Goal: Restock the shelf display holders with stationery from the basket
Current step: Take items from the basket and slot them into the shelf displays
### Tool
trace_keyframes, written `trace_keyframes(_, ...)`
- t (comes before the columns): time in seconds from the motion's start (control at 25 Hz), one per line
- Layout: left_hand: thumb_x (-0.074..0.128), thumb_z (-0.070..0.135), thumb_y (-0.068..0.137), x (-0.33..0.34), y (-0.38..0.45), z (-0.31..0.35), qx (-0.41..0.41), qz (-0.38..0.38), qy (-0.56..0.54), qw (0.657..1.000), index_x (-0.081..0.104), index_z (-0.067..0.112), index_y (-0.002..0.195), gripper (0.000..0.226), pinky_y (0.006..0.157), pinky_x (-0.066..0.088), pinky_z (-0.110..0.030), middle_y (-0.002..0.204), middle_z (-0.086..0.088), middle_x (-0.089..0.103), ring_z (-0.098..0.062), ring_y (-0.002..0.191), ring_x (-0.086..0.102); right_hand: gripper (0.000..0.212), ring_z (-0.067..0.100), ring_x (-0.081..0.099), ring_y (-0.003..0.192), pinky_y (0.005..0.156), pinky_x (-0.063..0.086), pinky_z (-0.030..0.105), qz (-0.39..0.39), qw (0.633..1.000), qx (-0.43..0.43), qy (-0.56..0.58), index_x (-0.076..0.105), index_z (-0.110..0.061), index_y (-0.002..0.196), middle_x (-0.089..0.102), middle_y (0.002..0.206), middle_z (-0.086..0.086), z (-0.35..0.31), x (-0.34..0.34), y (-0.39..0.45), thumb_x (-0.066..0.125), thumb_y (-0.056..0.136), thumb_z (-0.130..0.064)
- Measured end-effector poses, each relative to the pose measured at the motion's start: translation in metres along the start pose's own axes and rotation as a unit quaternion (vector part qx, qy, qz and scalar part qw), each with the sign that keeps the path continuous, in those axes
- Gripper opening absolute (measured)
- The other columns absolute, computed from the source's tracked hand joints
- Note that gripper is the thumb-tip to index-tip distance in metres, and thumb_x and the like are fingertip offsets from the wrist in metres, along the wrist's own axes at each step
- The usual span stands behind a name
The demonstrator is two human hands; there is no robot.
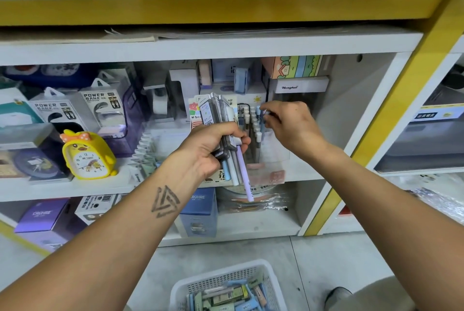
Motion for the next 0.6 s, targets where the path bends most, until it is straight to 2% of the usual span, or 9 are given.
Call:
trace_keyframes(0.12,0.068,-0.014,0.07,-0.001,-0.001,0.001,0.002,-0.002,-0.002,1.0,0.071,0.001,0.053,0.023,0.063,0.061,-0.035,0.076,-0.02,0.071,-0.027,0.068,0.074,0.011,0.014,0.066,0.079,0.061,0.053,0.031,0.006,0.996,0.068,0.052,0.046,-0.021,0.103,0.063,0.086,0.001,0.01,0.002,0.0,0.053,0.101,-0.012)
trace_keyframes(0.2,0.067,-0.015,0.07,-0.001,-0.002,0.003,0.002,-0.002,-0.002,1.0,0.071,0.0,0.053,0.023,0.062,0.061,-0.035,0.076,-0.02,0.071,-0.027,0.068,0.073,0.008,0.021,0.067,0.08,0.068,0.057,0.038,0.003,0.997,0.064,0.037,0.051,-0.017,0.107,0.065,0.088,0.007,0.01,0.005,-0.001,0.053,0.101,-0.012)
trace_keyframes(0.32,0.067,-0.014,0.071,-0.002,-0.003,0.004,0.001,-0.003,0.001,1.0,0.071,0.0,0.053,0.023,0.061,0.061,-0.034,0.075,-0.02,0.071,-0.027,0.068,0.073,0.025,0.034,0.066,0.086,0.074,0.056,0.044,-0.024,0.998,0.054,-0.021,0.061,-0.009,0.119,0.069,0.092,0.015,0.01,0.011,-0.001,0.048,0.098,-0.003)
trace_keyframes(0.44,0.067,-0.013,0.072,-0.004,-0.003,0.006,0.003,-0.006,0.001,1.0,0.071,0.001,0.052,0.025,0.061,0.06,-0.033,0.073,-0.02,0.071,-0.027,0.069,0.073,0.028,0.034,0.065,0.088,0.075,0.056,0.043,-0.03,0.997,0.059,-0.033,0.061,-0.011,0.123,0.071,0.096,0.013,0.008,0.01,-0.003,0.045,0.1,-0.009)
trace_keyframes(0.52,0.067,-0.012,0.072,-0.005,-0.004,0.007,0.005,-0.005,-0.009,1.0,0.071,0.0,0.054,0.022,0.061,0.06,-0.033,0.073,-0.02,0.071,-0.026,0.068,0.073,0.026,0.023,0.067,0.082,0.073,0.057,0.037,-0.015,0.996,0.08,0.027,0.062,-0.018,0.122,0.071,0.093,0.005,0.004,0.005,-0.008,0.049,0.1,-0.015)
trace_keyframes(0.6,0.067,-0.012,0.073,-0.005,-0.004,0.009,0.006,-0.001,-0.034,0.999,0.069,-0.004,0.066,0.011,0.061,0.06,-0.033,0.074,-0.02,0.07,-0.026,0.067,0.073,0.006,0.021,0.069,0.064,0.057,0.054,0.031,-0.021,0.979,0.117,0.168,0.064,-0.019,0.098,0.072,0.075,0.003,-0.002,0.001,-0.014,0.058,0.097,-0.02)
Point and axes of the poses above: each hand's wrist, its own y-axis towards the middle knuckle, its own x-axis out of the palm, z = x × y, the point moved 7 cm from there along y, towards the middle knuckle
